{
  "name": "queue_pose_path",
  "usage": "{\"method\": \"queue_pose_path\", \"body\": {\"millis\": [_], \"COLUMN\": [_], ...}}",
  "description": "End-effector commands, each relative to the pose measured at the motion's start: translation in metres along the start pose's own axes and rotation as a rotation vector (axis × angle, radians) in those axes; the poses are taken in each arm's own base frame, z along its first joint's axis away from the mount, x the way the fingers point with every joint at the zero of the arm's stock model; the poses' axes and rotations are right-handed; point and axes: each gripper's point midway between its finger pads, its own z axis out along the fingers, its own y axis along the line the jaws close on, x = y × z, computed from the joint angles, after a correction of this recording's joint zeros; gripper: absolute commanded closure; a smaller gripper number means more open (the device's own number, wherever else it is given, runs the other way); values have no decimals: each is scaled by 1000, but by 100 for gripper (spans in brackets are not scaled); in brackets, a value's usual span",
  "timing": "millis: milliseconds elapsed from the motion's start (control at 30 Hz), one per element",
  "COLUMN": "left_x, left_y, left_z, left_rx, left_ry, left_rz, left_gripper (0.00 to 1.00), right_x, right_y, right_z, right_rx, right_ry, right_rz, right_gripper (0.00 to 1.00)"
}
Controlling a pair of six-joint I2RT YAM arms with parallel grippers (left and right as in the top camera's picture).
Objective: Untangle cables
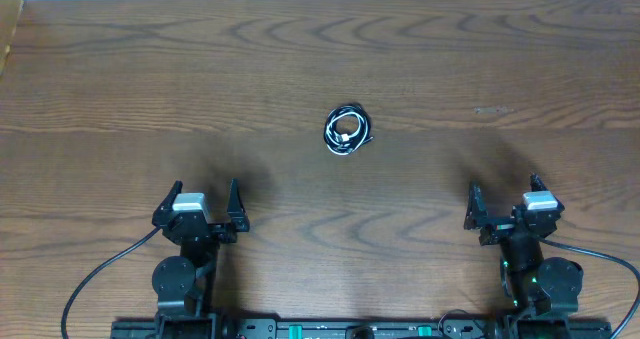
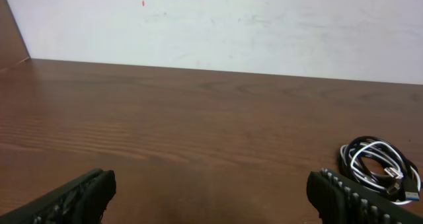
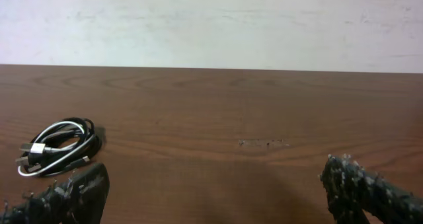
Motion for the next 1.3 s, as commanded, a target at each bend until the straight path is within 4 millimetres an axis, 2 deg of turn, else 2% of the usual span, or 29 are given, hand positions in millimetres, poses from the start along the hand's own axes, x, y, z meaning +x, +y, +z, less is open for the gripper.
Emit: {"method": "queue_pose_path", "body": {"millis": [0,67,133,200,233,300,400,467,533,567,600,667,767,833,933,1000,1033,1067,1133,1167,1267], "left_x": [16,16,15,13,13,13,8,-9,-42,-57,-81,-112,-143,-166,-190,-201,-202,-201,-194,-181,-157], "left_y": [-2,-2,-9,-32,-45,-67,-77,-87,-103,-109,-116,-120,-123,-124,-126,-127,-127,-127,-126,-125,-123], "left_z": [1,1,1,-2,-5,-13,-17,-23,-38,-46,-60,-76,-92,-103,-110,-107,-105,-94,-83,-70,-52], "left_rx": [15,15,51,183,260,385,445,527,666,717,781,821,815,786,746,722,716,695,675,655,620], "left_ry": [47,46,46,57,75,125,145,90,-26,-81,-162,-225,-238,-233,-168,-64,-25,111,253,406,634], "left_rz": [-2,-2,-22,-169,-260,-403,-512,-491,-427,-395,-359,-351,-318,-227,-139,-131,-138,-167,-189,-219,-293], "left_gripper": [2,2,2,2,2,2,2,2,2,2,3,2,2,2,2,2,2,2,2,2,2], "right_x": [-3,-9,-4,-11,-19,-32,-40,-46,-59,-70,-81,-105,-137,-158,-173,-178,-181,-184,-187,-189,-185], "right_y": [0,14,50,82,91,102,101,101,101,102,102,100,94,94,94,93,93,94,101,113,128], "right_z": [0,-1,-7,-21,-26,-35,-36,-37,-41,-45,-49,-57,-67,-73,-69,-61,-57,-46,-37,-27,-9], "right_rx": [0,-77,-290,-495,-558,-646,-655,-661,-681,-697,-715,-720,-697,-679,-609,-576,-564,-553,-592,-676,-799], "right_ry": [-16,-39,2,26,26,38,44,16,-42,-90,-142,-234,-304,-322,-225,-134,-92,7,114,243,431], "right_rz": [-12,31,148,292,363,501,620,609,583,561,539,520,535,470,365,327,318,292,267,265,306], "right_gripper": [1,1,1,1,1,1,1,1,1,1,1,1,1,1,1,1,1,1,1,1,1]}}
